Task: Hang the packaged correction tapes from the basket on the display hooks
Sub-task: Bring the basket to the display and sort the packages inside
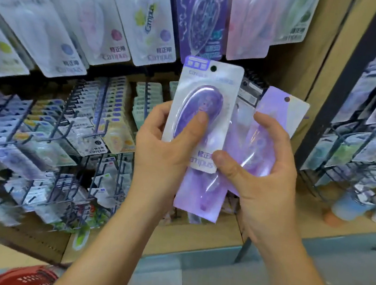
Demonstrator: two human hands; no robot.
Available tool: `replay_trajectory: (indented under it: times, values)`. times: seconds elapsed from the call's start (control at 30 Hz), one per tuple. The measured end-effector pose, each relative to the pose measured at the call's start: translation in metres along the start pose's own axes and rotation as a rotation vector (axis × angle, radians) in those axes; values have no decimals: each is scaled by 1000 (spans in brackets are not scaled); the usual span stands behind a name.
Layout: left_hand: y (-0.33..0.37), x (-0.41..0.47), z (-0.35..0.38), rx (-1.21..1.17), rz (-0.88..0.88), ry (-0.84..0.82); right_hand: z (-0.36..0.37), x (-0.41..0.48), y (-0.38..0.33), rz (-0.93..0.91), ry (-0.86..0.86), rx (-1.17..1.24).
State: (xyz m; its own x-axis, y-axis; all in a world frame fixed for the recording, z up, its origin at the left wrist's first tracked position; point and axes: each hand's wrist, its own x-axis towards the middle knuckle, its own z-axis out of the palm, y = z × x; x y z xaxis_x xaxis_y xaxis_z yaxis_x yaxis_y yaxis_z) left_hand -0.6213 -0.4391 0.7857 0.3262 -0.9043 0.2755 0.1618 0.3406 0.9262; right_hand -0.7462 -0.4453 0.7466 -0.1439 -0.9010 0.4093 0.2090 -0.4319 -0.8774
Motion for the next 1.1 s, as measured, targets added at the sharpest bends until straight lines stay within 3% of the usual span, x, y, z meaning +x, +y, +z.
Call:
replay_trajectory:
  times: [0.13, 0.2, 0.37, 0.57, 0.7, 0.87, 1.0, 1.1]
  values:
    - [12, 8, 8, -123, -92, -214, 7, 21, -19, -180, 13, -105]
    - [18, 10, 13, -129, -110, -242, 15, 32, -25, -258, 41, -154]
    - [33, 20, 14, -129, -37, -93, 33, 46, -36, -293, 8, -213]
    - [63, 35, -10, -127, 121, 3, 34, 63, -53, -376, 126, -258]
    - [77, 40, -6, -113, 206, -30, 65, 66, -70, -255, -31, -134]
    - [84, 36, -2, -59, 278, 47, 85, 63, -84, -219, -221, -120]
    - [81, 23, 1, -226, 222, -25, 89, 46, -83, -208, -327, -208]
    - [82, 19, -1, -204, 257, -67, 88, 39, -84, -150, -397, 0]
